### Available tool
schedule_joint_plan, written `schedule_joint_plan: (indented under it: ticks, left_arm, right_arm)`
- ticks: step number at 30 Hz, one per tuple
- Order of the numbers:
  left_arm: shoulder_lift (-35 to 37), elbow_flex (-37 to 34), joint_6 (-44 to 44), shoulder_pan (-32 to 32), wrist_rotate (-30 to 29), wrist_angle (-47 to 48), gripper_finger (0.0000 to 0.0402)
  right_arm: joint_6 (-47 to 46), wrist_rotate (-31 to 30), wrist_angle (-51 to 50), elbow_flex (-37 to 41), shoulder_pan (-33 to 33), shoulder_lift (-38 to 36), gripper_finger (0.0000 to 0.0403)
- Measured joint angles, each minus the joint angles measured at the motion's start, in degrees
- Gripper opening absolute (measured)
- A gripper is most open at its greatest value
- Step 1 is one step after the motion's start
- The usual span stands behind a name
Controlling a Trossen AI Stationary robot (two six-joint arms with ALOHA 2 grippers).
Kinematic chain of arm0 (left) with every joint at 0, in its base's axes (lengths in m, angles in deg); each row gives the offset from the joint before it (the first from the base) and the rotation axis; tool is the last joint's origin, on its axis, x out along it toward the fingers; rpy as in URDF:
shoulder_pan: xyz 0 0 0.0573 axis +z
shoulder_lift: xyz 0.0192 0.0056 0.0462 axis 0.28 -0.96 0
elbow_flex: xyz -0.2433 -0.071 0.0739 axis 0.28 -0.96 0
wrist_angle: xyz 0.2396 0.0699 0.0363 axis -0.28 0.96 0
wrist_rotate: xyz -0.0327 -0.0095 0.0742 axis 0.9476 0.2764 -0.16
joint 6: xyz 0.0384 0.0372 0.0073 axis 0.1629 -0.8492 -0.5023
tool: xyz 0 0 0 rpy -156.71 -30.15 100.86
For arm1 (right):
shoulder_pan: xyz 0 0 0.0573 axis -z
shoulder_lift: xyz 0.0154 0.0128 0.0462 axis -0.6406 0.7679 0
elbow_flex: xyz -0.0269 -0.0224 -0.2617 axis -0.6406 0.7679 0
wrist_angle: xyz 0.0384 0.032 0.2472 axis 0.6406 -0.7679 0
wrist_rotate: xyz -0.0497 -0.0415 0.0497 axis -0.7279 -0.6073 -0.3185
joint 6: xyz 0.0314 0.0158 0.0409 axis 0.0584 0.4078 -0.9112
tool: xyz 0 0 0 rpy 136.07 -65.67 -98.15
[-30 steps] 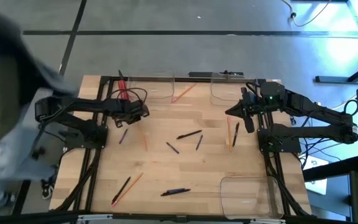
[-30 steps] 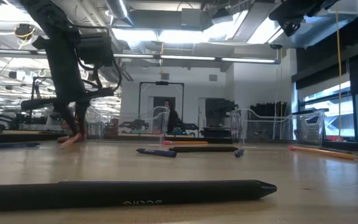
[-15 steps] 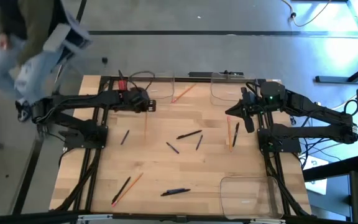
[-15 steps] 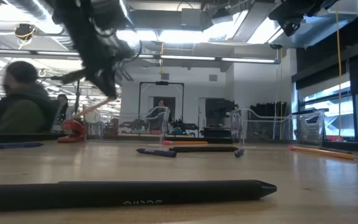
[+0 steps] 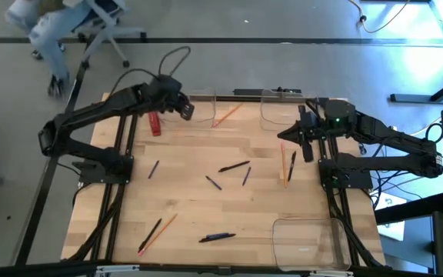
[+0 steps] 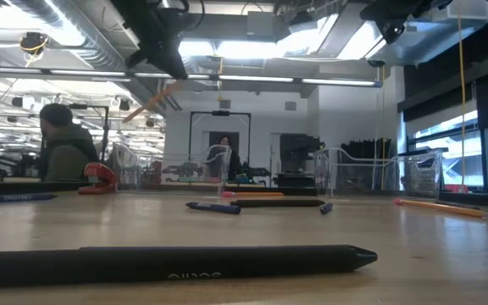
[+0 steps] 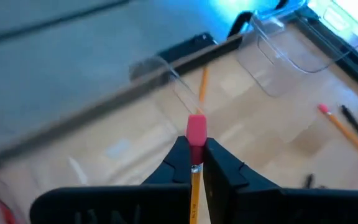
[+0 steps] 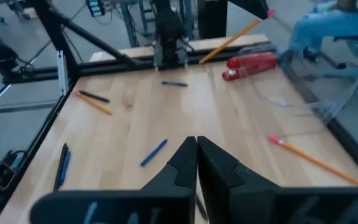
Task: Sort crayons/erasers/pens/pencils in bins
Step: Put the yellow pencil into the top left transparent bin
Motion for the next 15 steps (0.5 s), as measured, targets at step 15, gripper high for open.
schedule_joint_plan:
  ticks: [15]
  left_arm:
    - [-4.54, 3.51, -33.12, 11.54, 8.9, -11.98, 0.0006]
  right_arm:
    - [-0.05, -11.7, 0.74, 0.0, 0.0, 0.0, 0.0015]
